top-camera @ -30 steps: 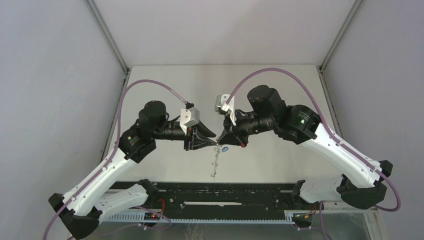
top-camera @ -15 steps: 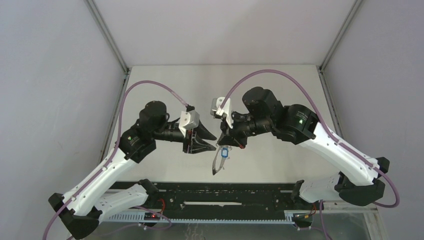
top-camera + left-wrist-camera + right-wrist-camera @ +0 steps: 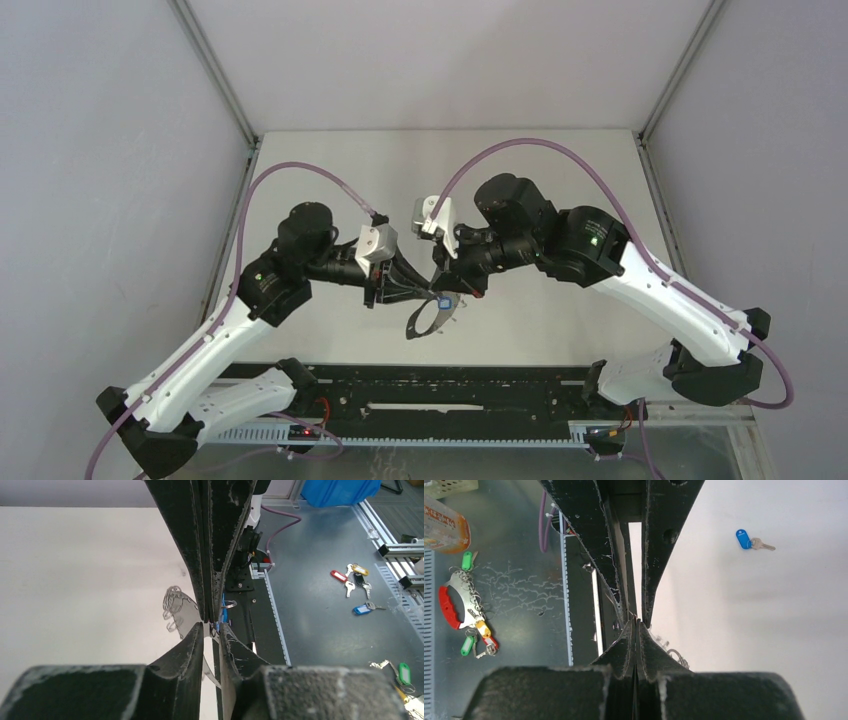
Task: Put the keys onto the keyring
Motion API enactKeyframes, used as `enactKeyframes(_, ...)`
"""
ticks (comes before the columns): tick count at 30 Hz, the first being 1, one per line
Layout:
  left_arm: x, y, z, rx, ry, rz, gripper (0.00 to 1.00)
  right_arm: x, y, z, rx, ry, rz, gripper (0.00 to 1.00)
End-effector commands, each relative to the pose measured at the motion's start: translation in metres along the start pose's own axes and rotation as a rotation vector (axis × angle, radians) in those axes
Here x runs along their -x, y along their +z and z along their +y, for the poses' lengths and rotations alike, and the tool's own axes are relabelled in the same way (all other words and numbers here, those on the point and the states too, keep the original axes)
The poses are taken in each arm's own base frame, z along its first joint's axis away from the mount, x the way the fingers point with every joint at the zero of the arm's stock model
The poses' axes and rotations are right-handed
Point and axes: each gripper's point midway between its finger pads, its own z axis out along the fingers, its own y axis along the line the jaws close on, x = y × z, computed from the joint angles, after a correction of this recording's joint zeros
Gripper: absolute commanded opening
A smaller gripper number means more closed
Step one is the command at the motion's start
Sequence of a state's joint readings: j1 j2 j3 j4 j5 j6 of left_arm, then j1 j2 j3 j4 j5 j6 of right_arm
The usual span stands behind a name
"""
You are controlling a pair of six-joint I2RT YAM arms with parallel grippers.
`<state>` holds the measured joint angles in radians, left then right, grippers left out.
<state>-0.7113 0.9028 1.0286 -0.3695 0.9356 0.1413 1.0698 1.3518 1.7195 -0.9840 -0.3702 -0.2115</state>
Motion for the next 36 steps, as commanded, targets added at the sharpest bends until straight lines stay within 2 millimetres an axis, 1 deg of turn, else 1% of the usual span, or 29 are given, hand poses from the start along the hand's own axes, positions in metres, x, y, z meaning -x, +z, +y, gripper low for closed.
enactKeyframes(1, 0.01, -0.004, -0.01, -0.036, 0.051, -0.019, 0.23, 0.019, -0.007, 0.005, 0.002, -0.048, -0.054, 0.0)
enactKeyframes(3, 0.011, -0.004, -0.011, -0.037, 0.055, -0.02, 0.23, 0.02, -0.007, 0.007, 0.007, -0.051, -0.051, 0.0)
enactKeyframes(5, 0.012, -0.004, -0.01, -0.035, 0.064, -0.022, 0.19, 0.019, -0.006, 0.008, 0.009, -0.052, -0.044, 0.0)
enactKeyframes(9, 0.014, -0.004, -0.01, -0.036, 0.075, -0.026, 0.02, 0.018, -0.005, 0.01, 0.013, -0.057, -0.035, 0.0)
enactKeyframes(10, 0.013, -0.004, -0.01, -0.036, 0.076, -0.025, 0.01, 0.018, -0.005, 0.01, 0.013, -0.058, -0.035, 0.0)
enactKeyframes(15, 0.009, -0.004, -0.012, -0.051, 0.084, -0.018, 0.0, 0.022, -0.01, 0.007, -0.013, -0.054, -0.055, 0.0)
enactKeyframes(16, 0.01, -0.004, -0.012, -0.051, 0.085, -0.019, 0.0, 0.025, -0.012, 0.006, -0.019, -0.051, -0.069, 0.04)
enactKeyframes(18, 0.014, -0.003, -0.01, -0.037, 0.087, -0.03, 0.0, 0.033, -0.021, 0.003, -0.035, -0.035, -0.124, 0.19)
enactKeyframes(19, 0.017, -0.003, -0.006, -0.014, 0.069, -0.041, 0.0, 0.041, -0.028, -0.001, -0.048, -0.019, -0.175, 0.28)
enactKeyframes(20, 0.021, -0.002, -0.002, 0.015, 0.053, -0.056, 0.0, 0.047, -0.036, -0.004, -0.057, -0.005, -0.225, 0.34)
enactKeyframes(23, 0.038, -0.002, 0.013, 0.104, -0.012, -0.142, 0.0, 0.061, -0.063, -0.013, -0.061, 0.065, -0.39, 0.46)
enactKeyframes(24, 0.041, -0.002, 0.016, 0.124, -0.038, -0.165, 0.0, 0.064, -0.072, -0.015, -0.057, 0.092, -0.448, 0.56)
enactKeyframes(25, 0.046, -0.003, 0.02, 0.145, -0.058, -0.184, 0.0, 0.065, -0.081, -0.015, -0.048, 0.107, -0.499, 0.6)
enactKeyframes(27, 0.055, -0.004, 0.026, 0.181, -0.079, -0.221, 0.0, 0.062, -0.091, -0.017, -0.037, 0.146, -0.559, 0.63)
enactKeyframes(28, 0.063, -0.005, 0.03, 0.209, -0.084, -0.245, 0.0, 0.059, -0.093, -0.019, -0.036, 0.166, -0.57, 0.63)
enactKeyframes(31, 0.082, -0.01, 0.039, 0.268, -0.106, -0.302, 0.0, 0.047, -0.092, -0.017, 0.015, 0.225, -0.568, 0.62)
enactKeyframes(33, 0.095, -0.013, 0.041, 0.282, -0.11, -0.342, 0.0, 0.042, -0.09, -0.011, 0.092, 0.252, -0.568, 0.63)
enactKeyframes(35, 0.102, -0.014, 0.038, 0.267, -0.107, -0.355, 0.0, 0.04, -0.089, -0.013, 0.139, 0.297, -0.569, 0.62)
enactKeyframes(36, 0.104, -0.014, 0.035, 0.254, -0.097, -0.355, 0.0, 0.04, -0.09, -0.018, 0.153, 0.325, -0.57, 0.6)
